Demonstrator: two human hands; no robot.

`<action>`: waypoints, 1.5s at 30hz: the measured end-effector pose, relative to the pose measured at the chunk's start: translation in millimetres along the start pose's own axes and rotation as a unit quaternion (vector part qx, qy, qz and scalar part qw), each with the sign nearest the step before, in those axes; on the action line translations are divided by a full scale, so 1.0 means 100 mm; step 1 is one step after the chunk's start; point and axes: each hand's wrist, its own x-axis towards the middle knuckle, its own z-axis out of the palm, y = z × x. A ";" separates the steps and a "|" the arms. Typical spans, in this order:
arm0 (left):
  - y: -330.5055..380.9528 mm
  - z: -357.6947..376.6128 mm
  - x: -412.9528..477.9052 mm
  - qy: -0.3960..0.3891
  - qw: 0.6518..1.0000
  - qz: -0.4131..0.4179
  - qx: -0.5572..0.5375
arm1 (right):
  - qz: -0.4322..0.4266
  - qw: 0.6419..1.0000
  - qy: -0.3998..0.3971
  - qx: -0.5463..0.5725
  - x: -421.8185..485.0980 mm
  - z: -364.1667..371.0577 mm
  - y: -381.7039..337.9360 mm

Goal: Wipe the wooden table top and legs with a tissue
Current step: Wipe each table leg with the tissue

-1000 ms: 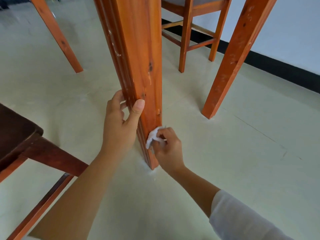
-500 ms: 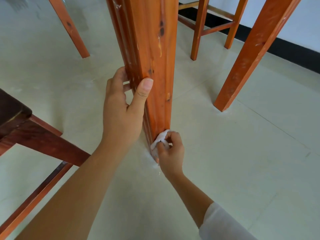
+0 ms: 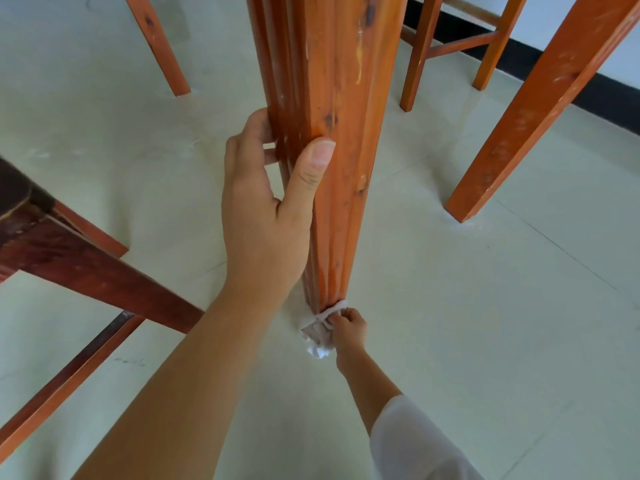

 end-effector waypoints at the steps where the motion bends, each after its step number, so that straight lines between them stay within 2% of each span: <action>1: 0.00 0.00 0.00 -0.001 1.000 0.002 0.003 | 0.014 1.000 -0.005 -0.003 0.03 -0.03 0.01; 4: -0.01 0.00 0.00 -0.004 1.000 0.007 0.017 | 0.067 0.997 -0.024 0.002 -0.04 -0.15 -0.07; 6: -0.03 -0.01 0.02 -0.008 1.000 0.004 0.019 | 0.064 0.996 -0.054 -0.008 -0.23 -0.31 -0.29; 13: 0.02 -0.14 0.02 -0.064 0.997 -0.032 0.009 | -0.115 0.965 -0.218 -0.087 -1.49 -0.82 -1.52; 16: 0.07 -0.24 0.03 -0.102 0.993 -0.060 -0.020 | -0.196 0.944 -0.219 -0.149 -2.12 -0.84 -1.98; 18: 0.10 -0.31 0.06 -0.136 0.983 -0.095 -0.073 | -0.276 0.913 -0.169 -0.249 -2.47 -0.81 -2.21; 21: 0.11 -0.39 0.15 -0.173 0.966 -0.144 -0.129 | -0.411 0.838 -0.084 -0.348 -2.88 -0.71 -2.51; 23: 0.10 -0.43 0.21 -0.181 0.947 -0.195 -0.182 | -0.524 0.762 -0.035 -0.378 -3.11 -0.61 -2.72; 24: 0.11 -0.44 0.24 -0.186 0.935 -0.219 -0.206 | -0.586 0.709 -0.013 -0.392 -3.22 -0.55 -2.82; 26: 0.11 -0.44 0.27 -0.192 0.919 -0.253 -0.234 | -0.703 0.579 0.012 -0.413 -3.41 -0.41 -3.03; 28: 0.13 -0.44 0.29 -0.192 0.912 -0.265 -0.246 | -0.780 0.448 0.044 -0.434 -3.52 -0.25 -3.20; 31: 0.16 -0.45 0.34 -0.193 0.910 -0.273 -0.245 | -0.797 0.255 0.170 -0.520 -3.46 -0.03 -3.44; 32: 0.16 -0.46 0.35 -0.196 0.911 -0.270 -0.242 | -0.779 0.208 0.220 -0.549 -3.39 0.02 -3.50; 33: 0.15 -0.47 0.35 -0.198 0.911 -0.268 -0.240 | -0.756 0.179 0.259 -0.573 -3.31 0.03 -3.52; 35: 0.11 -0.47 0.37 -0.202 0.907 -0.271 -0.250 | -0.718 0.159 0.278 -0.618 -3.16 0.01 -3.44; 41: -0.02 -0.45 0.39 -0.201 0.885 -0.292 -0.302 | -0.607 0.069 0.171 -0.773 -2.86 -0.05 -2.89; 43: -0.04 -0.46 0.39 -0.205 0.882 -0.295 -0.304 | -0.605 0.054 0.172 -0.776 -2.95 -0.03 -2.96; 45: -0.04 -0.48 0.40 -0.208 0.879 -0.297 -0.311 | -0.653 0.064 0.207 -0.726 -3.10 -0.02 -3.20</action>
